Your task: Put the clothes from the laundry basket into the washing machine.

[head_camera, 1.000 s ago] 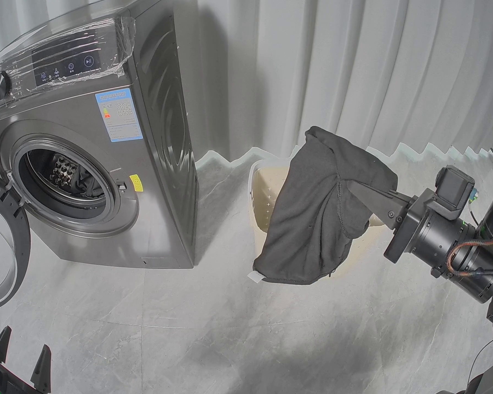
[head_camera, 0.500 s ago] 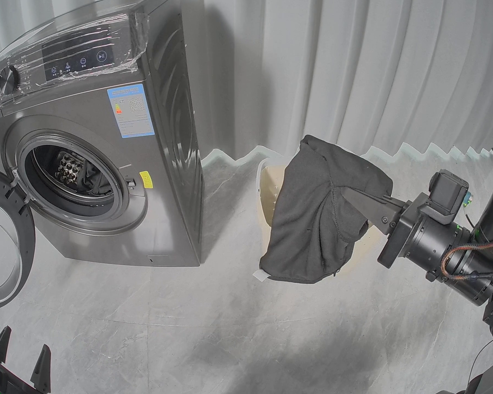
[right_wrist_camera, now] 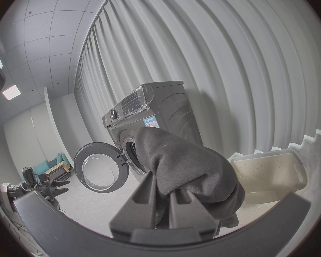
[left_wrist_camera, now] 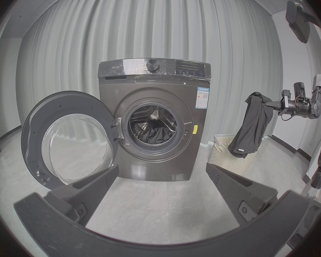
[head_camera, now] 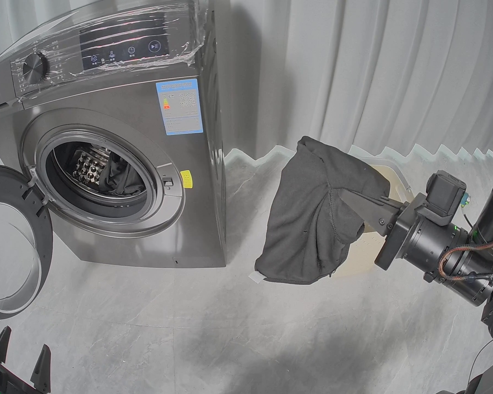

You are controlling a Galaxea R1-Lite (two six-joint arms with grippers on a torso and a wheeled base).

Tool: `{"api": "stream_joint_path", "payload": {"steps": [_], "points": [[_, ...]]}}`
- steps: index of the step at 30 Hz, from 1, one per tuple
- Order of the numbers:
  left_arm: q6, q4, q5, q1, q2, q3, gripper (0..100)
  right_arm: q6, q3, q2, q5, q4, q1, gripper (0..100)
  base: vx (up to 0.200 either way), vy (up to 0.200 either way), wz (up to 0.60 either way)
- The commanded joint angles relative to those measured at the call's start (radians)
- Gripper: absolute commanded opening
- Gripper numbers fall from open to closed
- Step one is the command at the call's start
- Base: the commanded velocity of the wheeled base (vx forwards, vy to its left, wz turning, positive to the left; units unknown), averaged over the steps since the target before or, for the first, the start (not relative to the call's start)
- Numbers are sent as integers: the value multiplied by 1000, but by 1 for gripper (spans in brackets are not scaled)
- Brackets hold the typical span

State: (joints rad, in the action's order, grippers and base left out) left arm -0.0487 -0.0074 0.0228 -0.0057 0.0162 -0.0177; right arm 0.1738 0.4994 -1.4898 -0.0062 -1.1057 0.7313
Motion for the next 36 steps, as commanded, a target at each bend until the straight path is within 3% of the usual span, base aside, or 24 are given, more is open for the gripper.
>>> {"api": "stream_joint_path", "payload": {"steps": [1,10,16,25,36], "points": [[0,1,0,0,-13,13,100,1,-1,-3,0,0,2,0,0,200,0],[0,1,0,0,-13,13,100,-2,1,-4,0,-19,2,0,0,200,0],[-2,1,-1,0,-13,13,100,-2,4,-7,0,-22,0,0,0,0,0],[-2,1,0,0,-13,13,100,-2,2,-10,0,-22,0,0,-200,0,0],[-3,1,-1,0,-13,12,100,-2,2,-14,0,-22,0,0,0,36,0]]}}
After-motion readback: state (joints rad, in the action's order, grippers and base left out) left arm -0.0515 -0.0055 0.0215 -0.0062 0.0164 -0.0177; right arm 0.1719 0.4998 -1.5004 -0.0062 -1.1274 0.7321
